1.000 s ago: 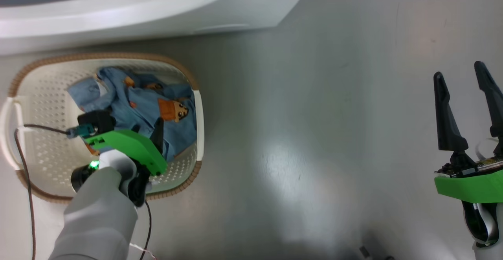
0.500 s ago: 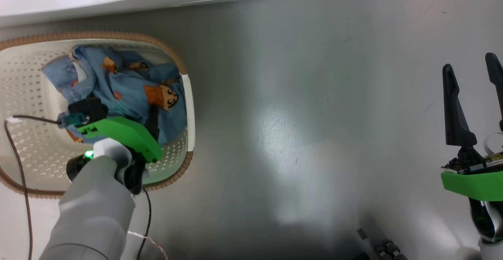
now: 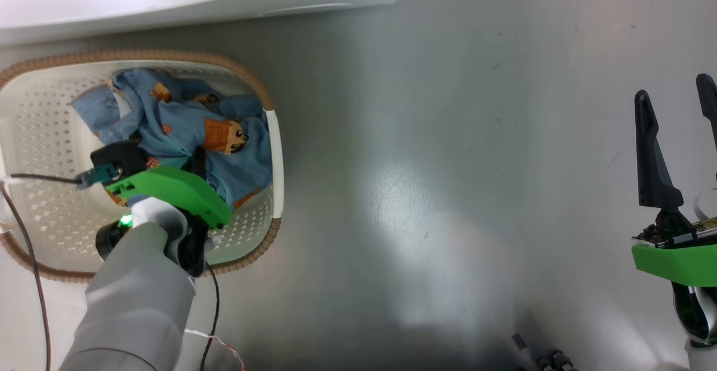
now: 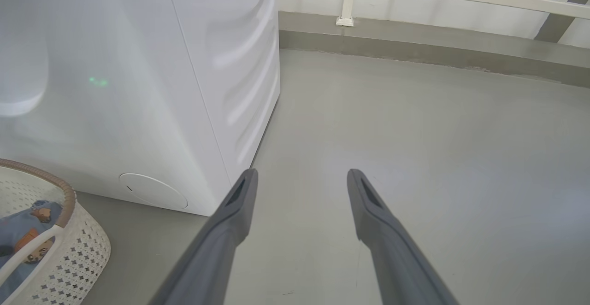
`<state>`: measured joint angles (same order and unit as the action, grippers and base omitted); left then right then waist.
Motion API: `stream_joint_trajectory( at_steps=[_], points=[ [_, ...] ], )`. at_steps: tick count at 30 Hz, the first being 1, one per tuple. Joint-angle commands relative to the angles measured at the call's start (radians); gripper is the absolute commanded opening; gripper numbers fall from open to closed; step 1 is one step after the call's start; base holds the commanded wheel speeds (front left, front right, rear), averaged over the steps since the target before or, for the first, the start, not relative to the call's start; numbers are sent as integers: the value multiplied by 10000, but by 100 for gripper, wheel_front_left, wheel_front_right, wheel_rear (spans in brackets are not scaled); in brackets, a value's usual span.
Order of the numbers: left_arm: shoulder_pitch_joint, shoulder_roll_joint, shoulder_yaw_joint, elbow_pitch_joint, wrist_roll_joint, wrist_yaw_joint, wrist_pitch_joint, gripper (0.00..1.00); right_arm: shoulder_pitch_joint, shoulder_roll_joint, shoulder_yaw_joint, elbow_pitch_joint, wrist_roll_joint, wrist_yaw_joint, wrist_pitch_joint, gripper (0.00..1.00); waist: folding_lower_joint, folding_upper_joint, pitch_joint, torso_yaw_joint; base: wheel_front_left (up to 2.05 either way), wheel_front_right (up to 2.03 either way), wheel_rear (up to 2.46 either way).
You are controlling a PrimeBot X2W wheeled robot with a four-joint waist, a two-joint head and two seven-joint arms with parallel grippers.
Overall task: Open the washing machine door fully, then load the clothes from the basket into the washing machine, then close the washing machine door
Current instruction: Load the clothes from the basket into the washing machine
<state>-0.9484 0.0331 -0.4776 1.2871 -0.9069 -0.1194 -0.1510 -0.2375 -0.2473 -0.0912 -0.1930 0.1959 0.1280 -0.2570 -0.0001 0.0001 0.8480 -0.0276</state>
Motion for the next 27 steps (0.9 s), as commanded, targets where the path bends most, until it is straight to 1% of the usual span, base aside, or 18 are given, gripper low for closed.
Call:
stream_joint_trajectory(
  at_steps=[1,8,12,15,19,27],
  points=[
    [446,299,112,25,-4,-56,-208,0,287,-88,138,-181,77,27,-48,100,1,-1,-152,60,0,0,0],
    [783,430,-222,27,360,-58,-890,0,353,-26,187,-109,51,27,-48,100,1,-1,-707,198,0,0,0],
    [933,591,-336,-171,737,234,-1086,0,438,9,179,-41,32,27,-48,100,1,-1,-1109,298,0,0,0],
    [1134,952,-113,-1046,1164,666,-1101,0,512,34,155,2,26,27,-48,100,1,-1,-1405,387,0,0,0],
    [1832,1261,510,-2417,1791,1155,-1104,0,625,67,156,89,4,27,-48,100,1,-1,-1839,479,0,0,0],
    [3457,1457,1950,-5095,3303,1644,-1106,0,906,121,205,308,-20,27,-48,100,1,-1,-2801,628,0,0,0]
  ],
)
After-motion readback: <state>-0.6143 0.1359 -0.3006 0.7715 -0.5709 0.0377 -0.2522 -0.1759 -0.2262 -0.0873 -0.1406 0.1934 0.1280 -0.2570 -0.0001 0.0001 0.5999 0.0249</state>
